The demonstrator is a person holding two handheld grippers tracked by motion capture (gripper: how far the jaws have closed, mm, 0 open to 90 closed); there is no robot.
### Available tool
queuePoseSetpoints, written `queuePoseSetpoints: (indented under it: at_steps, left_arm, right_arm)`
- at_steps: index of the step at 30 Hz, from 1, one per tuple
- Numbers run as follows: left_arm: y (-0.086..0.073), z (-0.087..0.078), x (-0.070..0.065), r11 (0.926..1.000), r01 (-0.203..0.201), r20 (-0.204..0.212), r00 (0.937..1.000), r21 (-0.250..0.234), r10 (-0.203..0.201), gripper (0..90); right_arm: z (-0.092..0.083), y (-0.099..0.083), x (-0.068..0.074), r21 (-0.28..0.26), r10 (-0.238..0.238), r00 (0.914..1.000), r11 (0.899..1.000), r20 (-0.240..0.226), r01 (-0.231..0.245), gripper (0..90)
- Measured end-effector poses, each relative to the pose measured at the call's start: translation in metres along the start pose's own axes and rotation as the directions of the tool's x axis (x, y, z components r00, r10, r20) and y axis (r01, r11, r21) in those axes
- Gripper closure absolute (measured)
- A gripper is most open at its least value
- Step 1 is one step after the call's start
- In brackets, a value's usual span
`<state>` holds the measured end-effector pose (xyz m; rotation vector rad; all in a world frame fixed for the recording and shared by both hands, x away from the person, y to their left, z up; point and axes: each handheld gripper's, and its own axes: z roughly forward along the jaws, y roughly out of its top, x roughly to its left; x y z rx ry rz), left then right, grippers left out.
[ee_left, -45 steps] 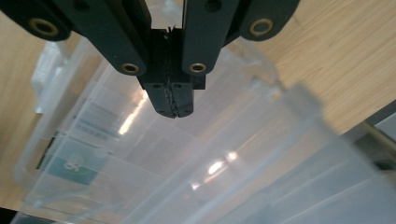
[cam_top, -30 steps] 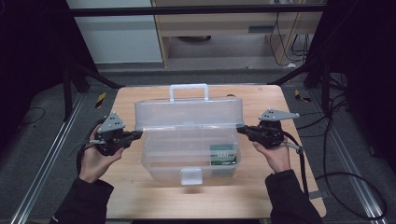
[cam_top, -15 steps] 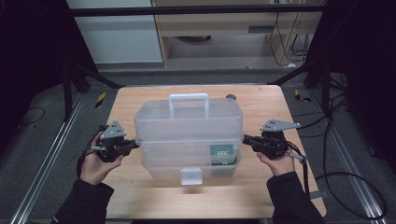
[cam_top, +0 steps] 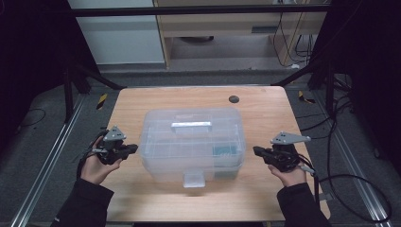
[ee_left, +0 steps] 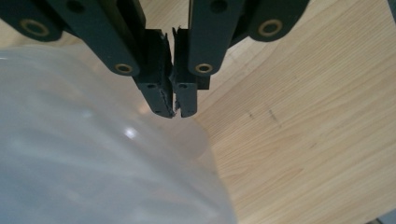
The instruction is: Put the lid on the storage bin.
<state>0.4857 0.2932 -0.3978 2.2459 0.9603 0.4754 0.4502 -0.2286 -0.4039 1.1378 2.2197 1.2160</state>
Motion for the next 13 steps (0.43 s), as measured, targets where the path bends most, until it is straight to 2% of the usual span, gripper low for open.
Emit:
queuePoseSetpoints:
  at_steps: [3, 5, 7, 8, 9, 10, 11, 12, 13]
  left_arm:
    - [-0.005, 0.003, 0.008, 0.9988, 0.043, -0.034, 0.9985, -0.023, -0.043, 80.3]
    - [-0.007, 0.005, 0.012, 0.9974, 0.055, -0.056, 0.9968, -0.048, -0.057, 75.5]
    - [-0.012, 0.012, 0.017, 0.9949, 0.081, -0.079, 0.9931, -0.06, -0.086, 67.5]
    - [-0.012, 0.012, 0.017, 0.9949, 0.081, -0.079, 0.9931, -0.06, -0.086, 64.3]
    - [-0.017, 0.019, 0.02, 0.9938, 0.101, -0.086, 0.9908, -0.047, -0.104, 61.3]
    - [-0.017, 0.019, 0.02, 0.9938, 0.101, -0.086, 0.9908, -0.047, -0.104, 58.5]
    - [-0.02, 0.024, 0.024, 0.9924, 0.115, -0.084, 0.9895, -0.044, -0.118, 55.8]
    - [-0.02, 0.024, 0.024, 0.9924, 0.115, -0.084, 0.9895, -0.044, -0.118, 53.5]
    - [-0.022, 0.025, 0.026, 0.9914, 0.122, -0.088, 0.9882, -0.047, -0.126, 53.5]
  right_arm:
    - [0.003, -0.01, -0.013, -0.011, 0.04, 0.9962, 0.999, 0.078, -0.039, 85.2]
    - [0.005, -0.018, -0.024, -0.012, 0.074, 0.9882, 0.997, 0.134, -0.073, 82.2]
    - [0.009, -0.028, -0.034, -0.019, 0.09, 0.974, 0.996, 0.208, -0.088, 69.3]
    - [0.009, -0.028, -0.034, -0.019, 0.09, 0.974, 0.996, 0.208, -0.088, 69.3]
    - [0.012, -0.034, -0.041, -0.018, 0.102, 0.9599, 0.995, 0.261, -0.101, 54.8]
    - [0.014, -0.036, -0.044, -0.008, 0.105, 0.9525, 0.994, 0.286, -0.107, 49.4]
    - [0.016, -0.039, -0.046, -0.008, 0.113, 0.9471, 0.993, 0.3, -0.116, 44.9]
    - [0.016, -0.039, -0.046, -0.008, 0.113, 0.9471, 0.993, 0.3, -0.116, 44.9]
    - [0.017, -0.041, -0.048, -0.005, 0.12, 0.944, 0.992, 0.307, -0.125, 40.5]
